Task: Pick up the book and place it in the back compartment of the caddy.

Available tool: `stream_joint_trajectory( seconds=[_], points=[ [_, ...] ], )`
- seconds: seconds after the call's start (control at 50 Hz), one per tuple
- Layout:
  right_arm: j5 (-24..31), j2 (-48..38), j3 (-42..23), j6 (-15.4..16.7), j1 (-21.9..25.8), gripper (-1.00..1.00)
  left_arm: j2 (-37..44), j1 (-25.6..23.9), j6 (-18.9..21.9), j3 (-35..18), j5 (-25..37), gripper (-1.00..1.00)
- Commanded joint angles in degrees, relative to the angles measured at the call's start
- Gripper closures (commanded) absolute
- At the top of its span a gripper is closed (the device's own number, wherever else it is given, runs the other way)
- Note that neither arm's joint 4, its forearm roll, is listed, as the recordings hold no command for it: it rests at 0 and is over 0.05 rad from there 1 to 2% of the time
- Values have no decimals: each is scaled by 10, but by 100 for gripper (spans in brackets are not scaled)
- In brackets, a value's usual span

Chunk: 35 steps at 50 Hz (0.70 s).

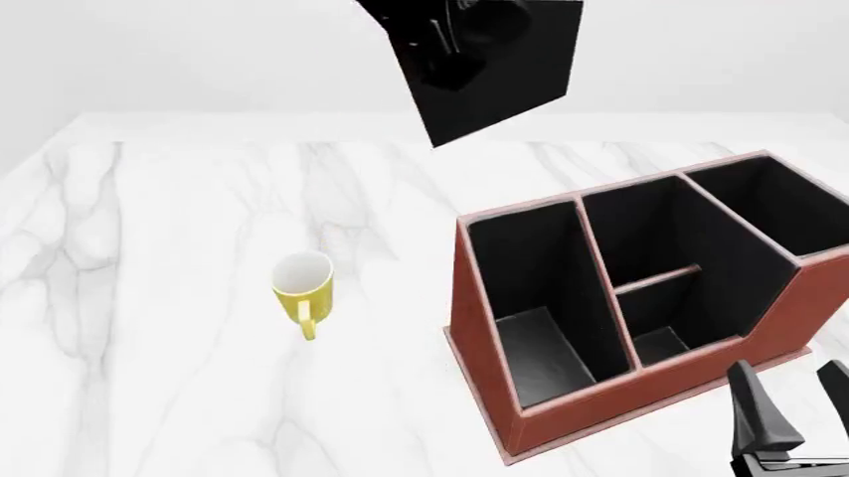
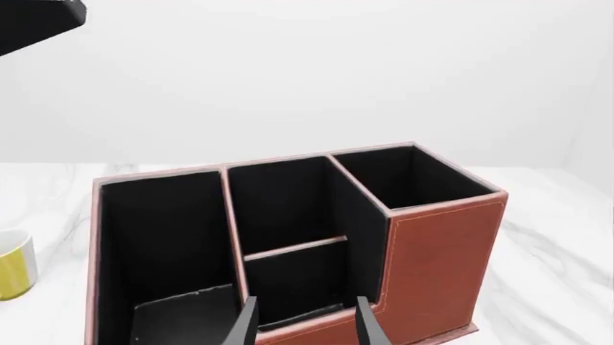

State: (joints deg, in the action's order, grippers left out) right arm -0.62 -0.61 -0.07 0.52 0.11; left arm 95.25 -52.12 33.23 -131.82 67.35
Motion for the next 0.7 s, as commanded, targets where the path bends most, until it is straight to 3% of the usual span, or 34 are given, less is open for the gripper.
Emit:
stream_joint_trajectory(
  seconds=[0.02, 0.38, 0.56, 0.62, 0.7],
  points=[
    [0, 0, 0, 1, 0, -100, 89, -40, -11, -156, 25, 100],
    [0, 0, 0, 1, 2, -100, 194, -84, -70, -274, 24, 100],
    [-1, -2, 0, 1, 1, -100, 237, -116, -100, -291, -1, 100],
    [-2, -3, 0, 2, 1, -100, 228, -119, -106, -248, -36, 100],
    [-1, -2, 0, 0, 1, -100, 186, -123, -120, -114, -128, 100]
  ],
)
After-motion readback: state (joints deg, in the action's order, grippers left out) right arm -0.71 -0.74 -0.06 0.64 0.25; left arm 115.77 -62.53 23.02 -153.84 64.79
